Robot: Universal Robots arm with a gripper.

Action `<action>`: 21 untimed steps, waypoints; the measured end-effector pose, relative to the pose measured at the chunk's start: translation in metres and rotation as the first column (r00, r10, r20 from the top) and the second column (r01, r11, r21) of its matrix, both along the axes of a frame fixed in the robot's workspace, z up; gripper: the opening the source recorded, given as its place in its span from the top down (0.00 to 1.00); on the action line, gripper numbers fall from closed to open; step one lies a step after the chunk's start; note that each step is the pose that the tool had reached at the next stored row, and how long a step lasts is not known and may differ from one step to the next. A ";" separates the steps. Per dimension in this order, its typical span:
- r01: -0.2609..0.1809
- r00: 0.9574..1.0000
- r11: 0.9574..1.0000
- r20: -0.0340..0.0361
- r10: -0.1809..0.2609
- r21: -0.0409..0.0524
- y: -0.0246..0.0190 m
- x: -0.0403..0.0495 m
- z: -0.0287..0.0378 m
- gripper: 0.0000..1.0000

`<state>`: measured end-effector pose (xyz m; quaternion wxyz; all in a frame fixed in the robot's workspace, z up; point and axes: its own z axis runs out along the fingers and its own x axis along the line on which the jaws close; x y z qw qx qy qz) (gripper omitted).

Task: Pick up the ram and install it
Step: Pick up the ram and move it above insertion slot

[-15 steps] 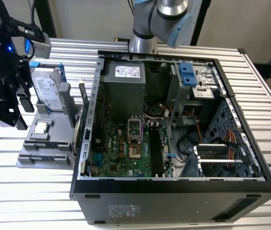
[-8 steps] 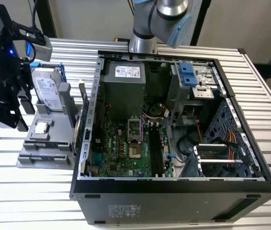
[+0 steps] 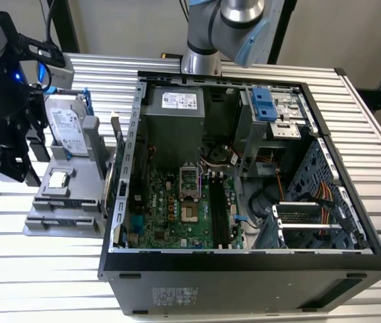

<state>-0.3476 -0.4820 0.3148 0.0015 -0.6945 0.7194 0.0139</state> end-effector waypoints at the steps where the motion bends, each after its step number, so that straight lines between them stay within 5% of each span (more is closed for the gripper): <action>1: 0.000 1.000 1.000 0.000 0.000 0.000 0.0000 0.0000 -0.0003 0.00; 21: 0.000 1.000 1.000 0.000 0.000 0.000 0.0000 0.0000 -0.0101 0.00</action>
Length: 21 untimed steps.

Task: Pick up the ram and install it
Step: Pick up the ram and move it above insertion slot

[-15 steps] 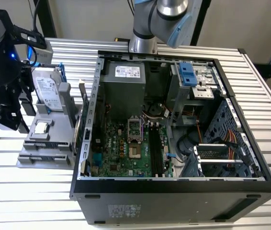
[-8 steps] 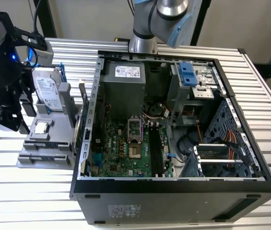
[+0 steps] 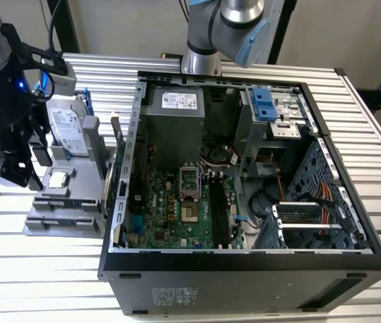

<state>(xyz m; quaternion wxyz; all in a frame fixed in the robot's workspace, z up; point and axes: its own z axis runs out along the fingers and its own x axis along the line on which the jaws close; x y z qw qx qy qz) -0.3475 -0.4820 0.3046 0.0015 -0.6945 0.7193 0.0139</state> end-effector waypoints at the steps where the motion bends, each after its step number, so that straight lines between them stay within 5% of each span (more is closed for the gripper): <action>1: 0.000 1.000 1.000 0.000 0.000 0.000 0.0000 0.0000 -0.0008 0.00; 21: 0.000 1.000 1.000 -0.001 0.000 0.000 0.0000 0.0000 -0.0148 0.00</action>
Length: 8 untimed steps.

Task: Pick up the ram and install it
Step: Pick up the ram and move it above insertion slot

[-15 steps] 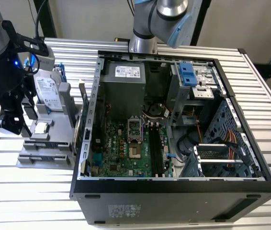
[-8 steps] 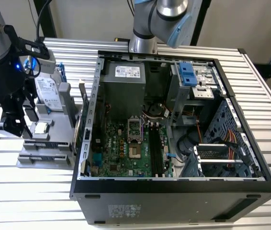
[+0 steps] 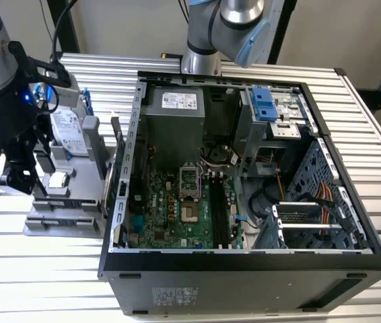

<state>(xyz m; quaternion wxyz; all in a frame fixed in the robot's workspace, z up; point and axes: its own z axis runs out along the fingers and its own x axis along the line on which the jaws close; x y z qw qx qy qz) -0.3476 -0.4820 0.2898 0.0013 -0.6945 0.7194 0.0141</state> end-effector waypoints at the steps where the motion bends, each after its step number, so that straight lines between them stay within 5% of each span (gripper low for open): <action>1: 0.000 1.000 1.000 0.000 0.000 0.000 0.0000 0.0000 -0.0008 0.00; 8: 0.000 1.000 1.000 0.000 0.000 0.000 0.0000 0.0000 -0.0057 0.00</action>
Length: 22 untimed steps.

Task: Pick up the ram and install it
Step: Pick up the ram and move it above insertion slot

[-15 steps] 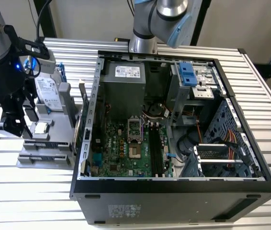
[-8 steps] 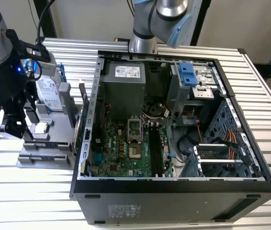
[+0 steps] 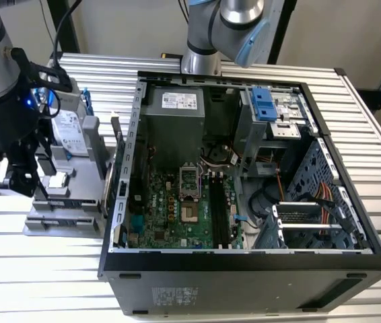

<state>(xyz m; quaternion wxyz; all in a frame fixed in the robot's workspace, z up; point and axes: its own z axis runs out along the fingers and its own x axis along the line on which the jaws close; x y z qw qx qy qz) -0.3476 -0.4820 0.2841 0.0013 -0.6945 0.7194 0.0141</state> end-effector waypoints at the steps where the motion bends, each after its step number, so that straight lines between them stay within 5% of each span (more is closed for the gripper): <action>1: 0.000 1.000 1.000 0.000 0.000 0.000 0.0000 0.0000 -0.0006 0.00; 22: 0.005 1.000 1.000 -0.002 -0.005 0.000 0.0000 -0.0001 -0.0138 0.00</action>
